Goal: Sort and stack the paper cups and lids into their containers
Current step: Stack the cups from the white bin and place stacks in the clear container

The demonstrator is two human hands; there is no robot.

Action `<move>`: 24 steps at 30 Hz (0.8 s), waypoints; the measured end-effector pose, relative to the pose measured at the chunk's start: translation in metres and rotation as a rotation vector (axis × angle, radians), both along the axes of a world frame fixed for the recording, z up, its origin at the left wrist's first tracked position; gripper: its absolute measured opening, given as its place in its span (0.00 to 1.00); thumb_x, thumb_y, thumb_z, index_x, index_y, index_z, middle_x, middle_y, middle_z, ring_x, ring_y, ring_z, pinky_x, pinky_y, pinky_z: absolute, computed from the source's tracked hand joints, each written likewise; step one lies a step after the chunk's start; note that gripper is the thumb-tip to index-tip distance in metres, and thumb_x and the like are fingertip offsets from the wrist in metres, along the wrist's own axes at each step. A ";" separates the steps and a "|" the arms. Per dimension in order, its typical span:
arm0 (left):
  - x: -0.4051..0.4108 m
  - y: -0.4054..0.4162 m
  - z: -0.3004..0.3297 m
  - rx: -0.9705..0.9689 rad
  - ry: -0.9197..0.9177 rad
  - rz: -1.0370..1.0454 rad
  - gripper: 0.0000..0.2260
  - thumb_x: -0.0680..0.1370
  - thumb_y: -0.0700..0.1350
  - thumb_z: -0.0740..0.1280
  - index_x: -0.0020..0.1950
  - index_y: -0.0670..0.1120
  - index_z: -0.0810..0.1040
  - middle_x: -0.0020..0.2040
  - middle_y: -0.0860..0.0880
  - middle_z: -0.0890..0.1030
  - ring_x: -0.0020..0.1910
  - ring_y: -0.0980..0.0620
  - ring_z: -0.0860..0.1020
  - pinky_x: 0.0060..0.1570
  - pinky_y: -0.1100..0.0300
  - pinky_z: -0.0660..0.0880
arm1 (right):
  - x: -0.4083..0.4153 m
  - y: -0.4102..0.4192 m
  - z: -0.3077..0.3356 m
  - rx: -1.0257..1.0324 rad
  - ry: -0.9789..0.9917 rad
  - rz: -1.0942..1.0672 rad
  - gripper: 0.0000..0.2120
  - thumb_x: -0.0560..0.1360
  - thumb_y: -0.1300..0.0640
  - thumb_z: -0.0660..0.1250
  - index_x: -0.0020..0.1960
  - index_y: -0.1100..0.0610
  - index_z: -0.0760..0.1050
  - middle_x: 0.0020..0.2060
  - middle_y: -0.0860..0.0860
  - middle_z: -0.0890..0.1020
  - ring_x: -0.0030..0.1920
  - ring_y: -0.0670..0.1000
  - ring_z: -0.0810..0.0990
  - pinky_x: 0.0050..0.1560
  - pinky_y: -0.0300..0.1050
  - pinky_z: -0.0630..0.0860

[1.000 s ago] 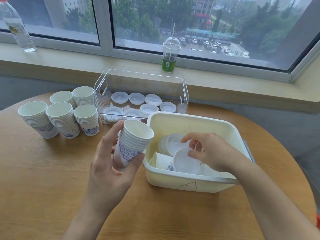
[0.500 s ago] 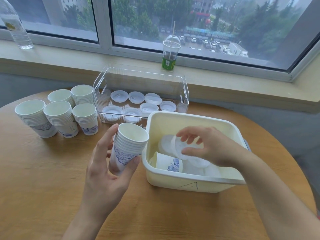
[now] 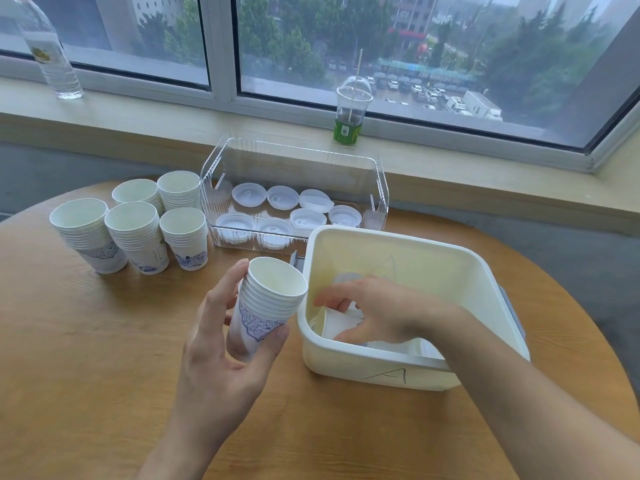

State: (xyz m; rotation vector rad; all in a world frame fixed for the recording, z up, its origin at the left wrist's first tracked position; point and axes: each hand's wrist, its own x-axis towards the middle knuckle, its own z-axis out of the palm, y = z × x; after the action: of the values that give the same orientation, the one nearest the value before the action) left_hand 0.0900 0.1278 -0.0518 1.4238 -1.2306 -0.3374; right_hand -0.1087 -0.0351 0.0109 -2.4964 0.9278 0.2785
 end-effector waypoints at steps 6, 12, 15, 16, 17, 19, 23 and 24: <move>-0.002 0.002 0.003 -0.020 0.009 -0.018 0.36 0.74 0.52 0.80 0.79 0.60 0.68 0.69 0.55 0.78 0.67 0.53 0.77 0.61 0.69 0.71 | -0.004 0.000 0.002 0.024 -0.015 -0.032 0.28 0.76 0.43 0.75 0.74 0.41 0.71 0.62 0.43 0.78 0.60 0.44 0.78 0.64 0.42 0.75; -0.005 0.010 0.010 -0.023 0.009 -0.030 0.36 0.73 0.55 0.78 0.79 0.61 0.68 0.68 0.56 0.78 0.65 0.53 0.77 0.60 0.68 0.72 | -0.023 0.000 0.014 -0.006 -0.377 -0.223 0.27 0.71 0.46 0.81 0.68 0.38 0.77 0.55 0.41 0.81 0.57 0.41 0.79 0.62 0.47 0.78; -0.009 0.016 0.017 -0.037 0.000 -0.040 0.36 0.72 0.60 0.76 0.79 0.61 0.68 0.66 0.59 0.79 0.64 0.54 0.77 0.59 0.69 0.71 | -0.033 0.006 0.030 0.000 -0.727 -0.338 0.26 0.71 0.54 0.81 0.67 0.44 0.79 0.55 0.46 0.85 0.57 0.46 0.82 0.59 0.54 0.81; -0.010 0.017 0.019 -0.042 -0.002 -0.044 0.37 0.72 0.60 0.76 0.79 0.61 0.67 0.66 0.61 0.79 0.65 0.54 0.78 0.59 0.69 0.72 | -0.035 0.011 0.036 0.023 -0.854 -0.369 0.26 0.71 0.54 0.80 0.67 0.46 0.78 0.56 0.47 0.86 0.58 0.48 0.83 0.58 0.53 0.82; -0.012 0.019 0.021 -0.046 -0.003 -0.048 0.37 0.72 0.61 0.75 0.79 0.61 0.67 0.65 0.61 0.79 0.65 0.53 0.78 0.60 0.68 0.72 | -0.035 0.017 0.042 0.063 -0.987 -0.400 0.26 0.71 0.54 0.79 0.68 0.48 0.78 0.57 0.49 0.86 0.58 0.50 0.84 0.57 0.52 0.82; -0.016 0.023 0.025 -0.053 -0.002 -0.052 0.37 0.71 0.61 0.76 0.79 0.63 0.66 0.65 0.61 0.79 0.65 0.50 0.78 0.60 0.68 0.72 | -0.032 0.031 0.050 0.171 -1.224 -0.444 0.28 0.71 0.53 0.78 0.70 0.50 0.77 0.58 0.52 0.86 0.58 0.51 0.84 0.56 0.47 0.81; -0.025 0.030 0.034 -0.056 -0.010 -0.050 0.37 0.71 0.62 0.75 0.78 0.68 0.65 0.66 0.63 0.79 0.62 0.52 0.79 0.57 0.73 0.72 | -0.016 0.057 0.062 0.310 -1.461 -0.431 0.32 0.70 0.51 0.76 0.73 0.53 0.75 0.59 0.58 0.84 0.58 0.53 0.82 0.57 0.44 0.79; -0.027 0.031 0.036 -0.056 -0.012 -0.054 0.37 0.71 0.62 0.75 0.78 0.68 0.65 0.66 0.63 0.79 0.62 0.53 0.79 0.56 0.74 0.72 | -0.013 0.062 0.064 0.328 -1.475 -0.417 0.32 0.70 0.52 0.76 0.73 0.53 0.75 0.59 0.57 0.84 0.59 0.53 0.81 0.58 0.44 0.79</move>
State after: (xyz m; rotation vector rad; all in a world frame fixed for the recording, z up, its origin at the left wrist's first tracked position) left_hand 0.0629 0.1591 -0.0160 1.3489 -1.2800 -0.3294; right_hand -0.1218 0.0267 0.0746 -1.4565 0.5743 -1.2460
